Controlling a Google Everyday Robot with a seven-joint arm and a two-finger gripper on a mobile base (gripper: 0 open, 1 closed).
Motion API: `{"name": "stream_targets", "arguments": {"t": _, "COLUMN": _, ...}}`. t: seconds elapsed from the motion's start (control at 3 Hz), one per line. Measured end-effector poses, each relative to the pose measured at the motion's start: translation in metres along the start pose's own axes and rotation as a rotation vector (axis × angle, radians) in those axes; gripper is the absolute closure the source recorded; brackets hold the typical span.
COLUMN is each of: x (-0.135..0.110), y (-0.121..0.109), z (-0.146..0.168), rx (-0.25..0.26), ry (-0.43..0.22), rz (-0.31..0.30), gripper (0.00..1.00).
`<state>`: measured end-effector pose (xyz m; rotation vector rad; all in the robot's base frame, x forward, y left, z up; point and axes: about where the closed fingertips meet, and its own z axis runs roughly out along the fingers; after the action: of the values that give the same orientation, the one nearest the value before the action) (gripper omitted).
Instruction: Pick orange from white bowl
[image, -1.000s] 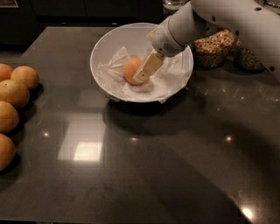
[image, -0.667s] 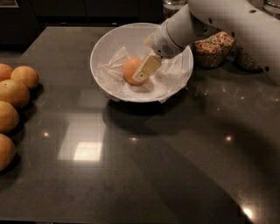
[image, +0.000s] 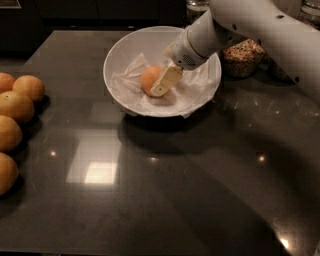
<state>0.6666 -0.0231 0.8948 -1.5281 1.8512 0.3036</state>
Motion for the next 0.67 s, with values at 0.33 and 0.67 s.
{"name": "stream_targets", "arguments": {"t": 0.33, "x": 0.003, "y": 0.000, "z": 0.013, "rx": -0.023, "ry": 0.011, "rz": 0.004, "gripper": 0.18}}
{"name": "stream_targets", "arguments": {"t": 0.67, "x": 0.007, "y": 0.002, "z": 0.025, "rx": -0.046, "ry": 0.023, "rz": 0.011, "gripper": 0.19}}
